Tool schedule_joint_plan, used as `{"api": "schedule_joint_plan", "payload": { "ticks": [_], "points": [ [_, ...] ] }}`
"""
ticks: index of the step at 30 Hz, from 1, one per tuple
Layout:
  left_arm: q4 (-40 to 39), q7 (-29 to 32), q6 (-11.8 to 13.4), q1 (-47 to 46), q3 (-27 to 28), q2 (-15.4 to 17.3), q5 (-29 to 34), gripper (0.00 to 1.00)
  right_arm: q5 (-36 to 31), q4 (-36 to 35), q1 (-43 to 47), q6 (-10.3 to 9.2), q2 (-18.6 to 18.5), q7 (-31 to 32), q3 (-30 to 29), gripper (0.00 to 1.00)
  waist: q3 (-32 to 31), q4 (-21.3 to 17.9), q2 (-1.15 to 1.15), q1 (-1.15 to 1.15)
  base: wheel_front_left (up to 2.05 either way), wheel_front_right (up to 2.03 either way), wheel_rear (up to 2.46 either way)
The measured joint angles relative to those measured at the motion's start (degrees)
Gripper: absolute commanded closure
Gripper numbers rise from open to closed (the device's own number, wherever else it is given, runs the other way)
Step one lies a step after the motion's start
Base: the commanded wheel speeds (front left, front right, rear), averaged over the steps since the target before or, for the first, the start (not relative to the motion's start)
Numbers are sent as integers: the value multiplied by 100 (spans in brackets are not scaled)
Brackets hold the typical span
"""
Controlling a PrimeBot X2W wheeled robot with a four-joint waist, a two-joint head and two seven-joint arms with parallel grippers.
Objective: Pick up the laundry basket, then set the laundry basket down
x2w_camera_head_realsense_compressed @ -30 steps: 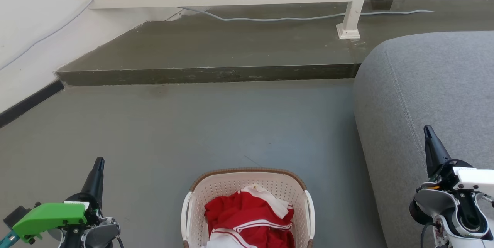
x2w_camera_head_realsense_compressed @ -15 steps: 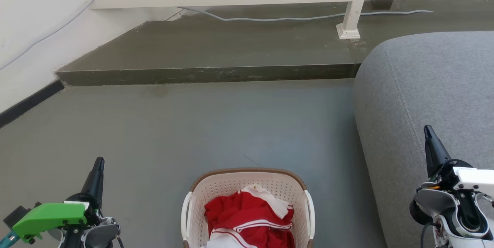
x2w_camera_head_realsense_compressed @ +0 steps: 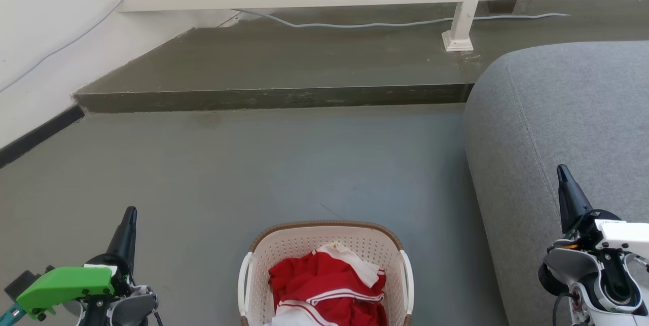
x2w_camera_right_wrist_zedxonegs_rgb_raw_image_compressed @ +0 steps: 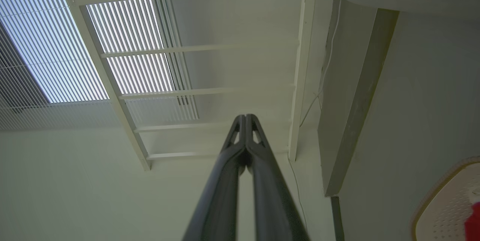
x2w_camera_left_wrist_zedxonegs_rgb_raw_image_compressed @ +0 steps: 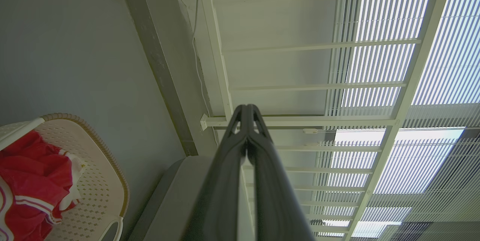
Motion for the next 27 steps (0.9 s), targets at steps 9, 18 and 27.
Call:
{"api": "schedule_joint_plan", "payload": {
  "ticks": [9, 18, 27],
  "points": [
    [0, 0, 0, 0, 1, 0, 1, 100, -24, 0, 0, 0, 1, 0, -4, 100, 0, 0, 0, 0, 0, 0, 0],
    [0, 0, 0, 0, 2, -1, 1, 100, -24, 0, 0, 0, 2, 1, -7, 100, 0, 0, 0, 0, 0, 0, 0],
    [0, 0, 0, 0, 2, -1, 1, 100, -24, 0, 0, 0, 4, 43, -9, 100, 0, 0, 0, 0, 0, 0, 0]
  ]
}}
